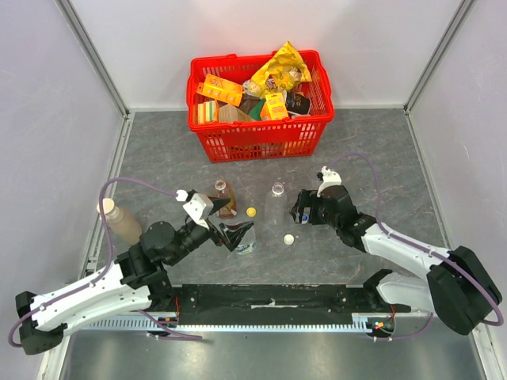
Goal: Unscrew the bottle caps
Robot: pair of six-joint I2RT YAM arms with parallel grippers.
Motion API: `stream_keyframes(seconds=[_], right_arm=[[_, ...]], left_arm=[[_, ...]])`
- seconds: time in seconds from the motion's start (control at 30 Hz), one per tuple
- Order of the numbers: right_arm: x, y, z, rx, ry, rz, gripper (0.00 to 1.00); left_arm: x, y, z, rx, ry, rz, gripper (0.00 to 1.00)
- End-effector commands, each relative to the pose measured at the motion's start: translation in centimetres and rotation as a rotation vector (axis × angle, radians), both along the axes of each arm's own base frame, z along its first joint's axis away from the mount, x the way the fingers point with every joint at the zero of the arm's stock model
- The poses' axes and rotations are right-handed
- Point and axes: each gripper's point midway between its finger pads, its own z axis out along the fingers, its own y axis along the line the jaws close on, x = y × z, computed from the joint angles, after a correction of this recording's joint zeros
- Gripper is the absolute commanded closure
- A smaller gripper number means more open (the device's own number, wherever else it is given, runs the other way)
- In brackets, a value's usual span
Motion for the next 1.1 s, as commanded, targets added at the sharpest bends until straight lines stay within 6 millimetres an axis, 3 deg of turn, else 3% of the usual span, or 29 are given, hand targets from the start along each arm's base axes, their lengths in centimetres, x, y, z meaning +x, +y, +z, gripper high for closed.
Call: stream_keyframes(seconds=[0.0,0.23,0.37,0.47,0.6,0.77,1.07], right_arm=[[1.1,0.5,3.4,0.055,-0.072,-0.014,0.02],[1.3,0.3,5.6,0.064,-0.114,-0.020,0.02],[1.6,0.1,7.9,0.080,-0.168,-0.025,0.02],[1.4,-0.1,9.2,0.079,-0.187,-0.025,0.02],[1.7,-0.2,11.3,0.088,-0.235,-0.025,0.02],[2.3,-0.2,13.5,0.082,-0.278,-0.030,0.02],[4.1,-1.2,18.2,0.051,-0.387,-0.095,0.02]], left_arm=[[0.2,0.3,1.4,-0.022,0.094,0.043,0.00],[1.1,0.5,2.5,0.003,0.172,0.107,0.00],[1.5,0.8,3.7,-0.047,0.187,0.151,0.00],[2.7,2.1,4.0,-0.068,0.199,0.257,0.00],[5.0,6.0,3.6,-0.056,0.229,0.529,0.00],[6.3,9.8,4.2,-0.038,0.204,0.766,0.00],[6.7,10.7,4.8,0.028,0.124,0.807,0.00]])
